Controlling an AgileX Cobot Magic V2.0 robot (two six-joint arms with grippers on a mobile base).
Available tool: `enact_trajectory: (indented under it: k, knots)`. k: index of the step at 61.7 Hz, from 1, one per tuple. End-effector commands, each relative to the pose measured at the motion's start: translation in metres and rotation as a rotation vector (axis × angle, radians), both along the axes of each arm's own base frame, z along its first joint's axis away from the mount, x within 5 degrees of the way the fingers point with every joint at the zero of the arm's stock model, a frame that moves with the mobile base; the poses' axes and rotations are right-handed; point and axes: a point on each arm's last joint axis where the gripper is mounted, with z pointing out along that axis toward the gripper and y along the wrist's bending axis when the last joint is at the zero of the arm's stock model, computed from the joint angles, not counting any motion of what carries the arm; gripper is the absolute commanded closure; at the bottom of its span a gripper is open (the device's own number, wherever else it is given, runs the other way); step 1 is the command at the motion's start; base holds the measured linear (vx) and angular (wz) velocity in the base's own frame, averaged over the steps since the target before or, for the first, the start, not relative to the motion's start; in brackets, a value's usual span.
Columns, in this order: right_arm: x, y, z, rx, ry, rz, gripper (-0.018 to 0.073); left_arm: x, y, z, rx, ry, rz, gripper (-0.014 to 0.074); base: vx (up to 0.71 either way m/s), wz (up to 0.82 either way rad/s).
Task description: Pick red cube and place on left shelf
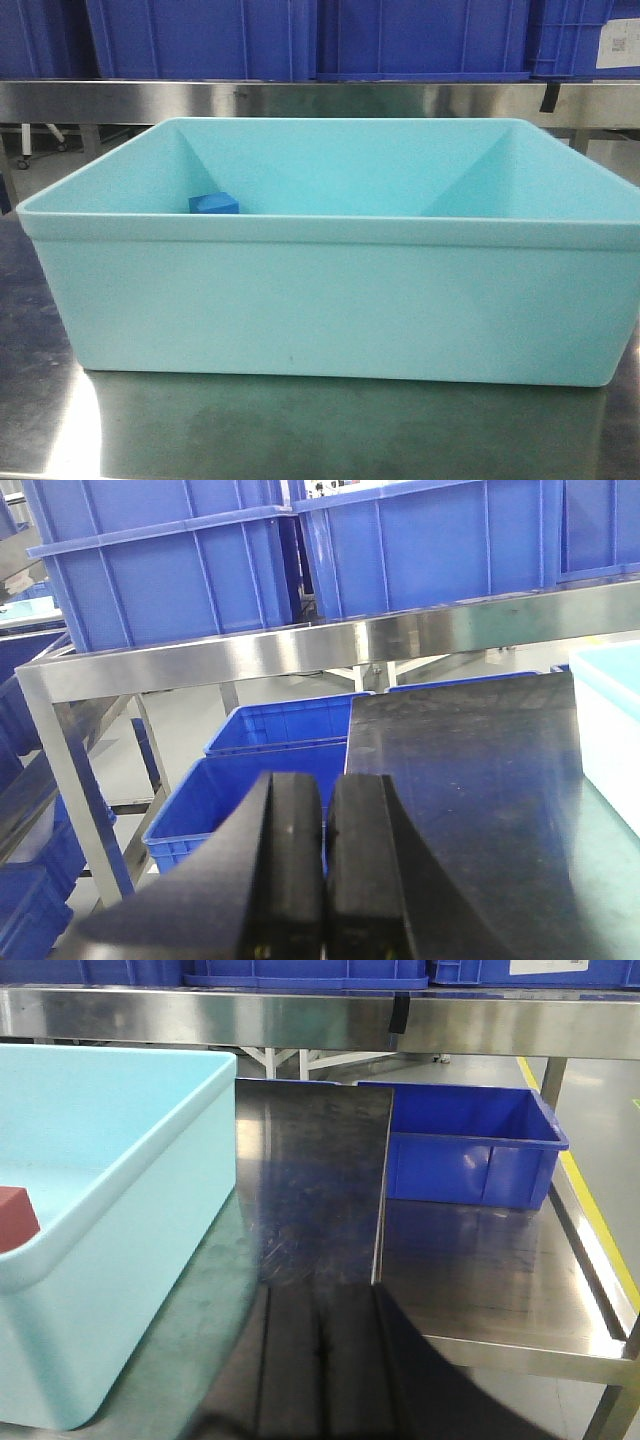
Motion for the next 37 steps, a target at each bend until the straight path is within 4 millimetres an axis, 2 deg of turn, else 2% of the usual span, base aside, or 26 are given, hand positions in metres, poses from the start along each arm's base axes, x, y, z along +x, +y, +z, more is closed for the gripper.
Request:
enact_trajectory:
  k: [1,37]
  knots:
    - [-0.0021,0.0002,0.0170,0.000,-0.129,0.003,0.0503,0.0003,-0.0001,0.0008,-0.005,-0.069,-0.004,0.0491,0.00,0.00]
    - [-0.0021,0.0002,0.0170,0.000,-0.129,0.003,0.0503,0.0003,-0.0001,0.0008,-0.005,-0.069,-0.004,0.0491,0.00,0.00]
